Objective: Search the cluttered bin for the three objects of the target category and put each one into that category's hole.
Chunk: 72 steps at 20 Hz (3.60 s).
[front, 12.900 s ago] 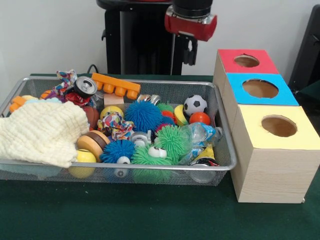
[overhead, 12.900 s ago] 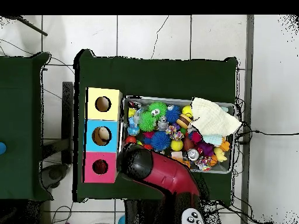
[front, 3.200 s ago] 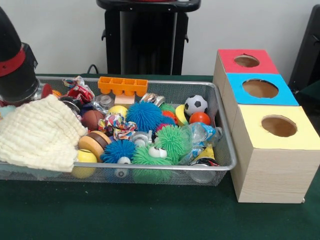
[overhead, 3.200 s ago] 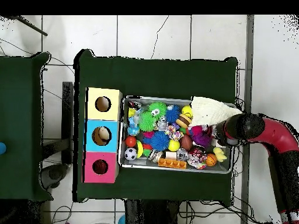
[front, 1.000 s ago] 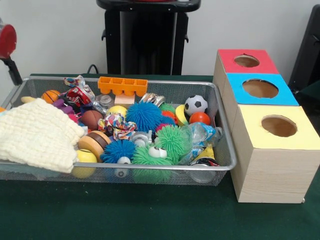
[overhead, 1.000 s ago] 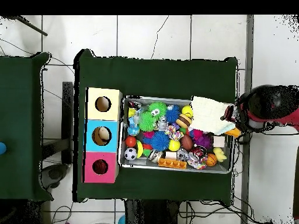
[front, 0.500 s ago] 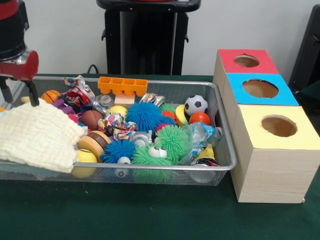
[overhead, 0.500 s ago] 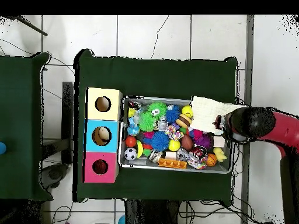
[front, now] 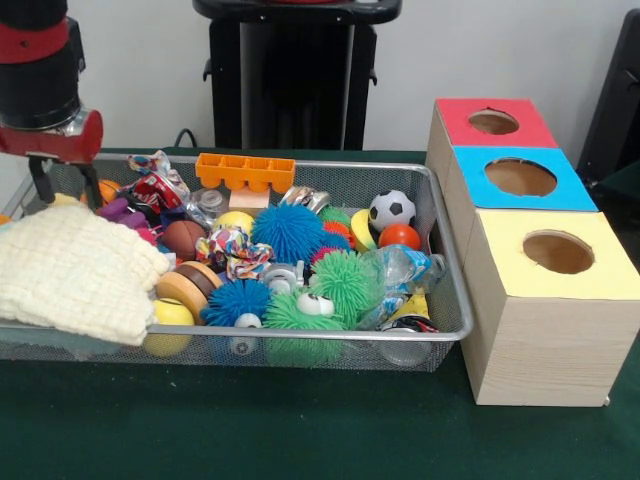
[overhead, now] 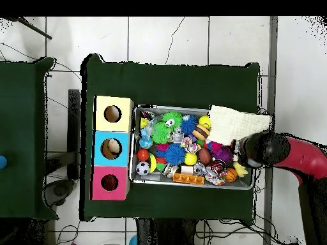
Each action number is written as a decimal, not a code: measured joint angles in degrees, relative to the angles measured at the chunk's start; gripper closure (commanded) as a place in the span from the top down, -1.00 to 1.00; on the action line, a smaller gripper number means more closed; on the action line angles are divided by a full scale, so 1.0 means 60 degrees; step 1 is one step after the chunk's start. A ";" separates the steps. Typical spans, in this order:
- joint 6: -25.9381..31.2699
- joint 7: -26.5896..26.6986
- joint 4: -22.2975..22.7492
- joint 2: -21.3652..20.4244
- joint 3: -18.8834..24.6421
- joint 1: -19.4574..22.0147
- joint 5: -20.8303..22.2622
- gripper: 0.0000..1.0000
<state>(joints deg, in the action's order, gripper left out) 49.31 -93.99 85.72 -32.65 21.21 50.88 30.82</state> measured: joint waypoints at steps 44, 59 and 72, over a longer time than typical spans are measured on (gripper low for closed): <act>-0.2528 0.0000 0.1077 0.1110 -0.0387 0.1111 0.0742 1.00; -0.2528 0.0000 0.1090 0.1061 -0.0340 0.1520 0.0738 1.00; -0.2528 0.0000 0.1113 0.1067 -0.0321 0.1562 0.0740 1.00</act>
<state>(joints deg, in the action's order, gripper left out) 34.15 -93.99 92.40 -26.25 19.29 60.25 35.27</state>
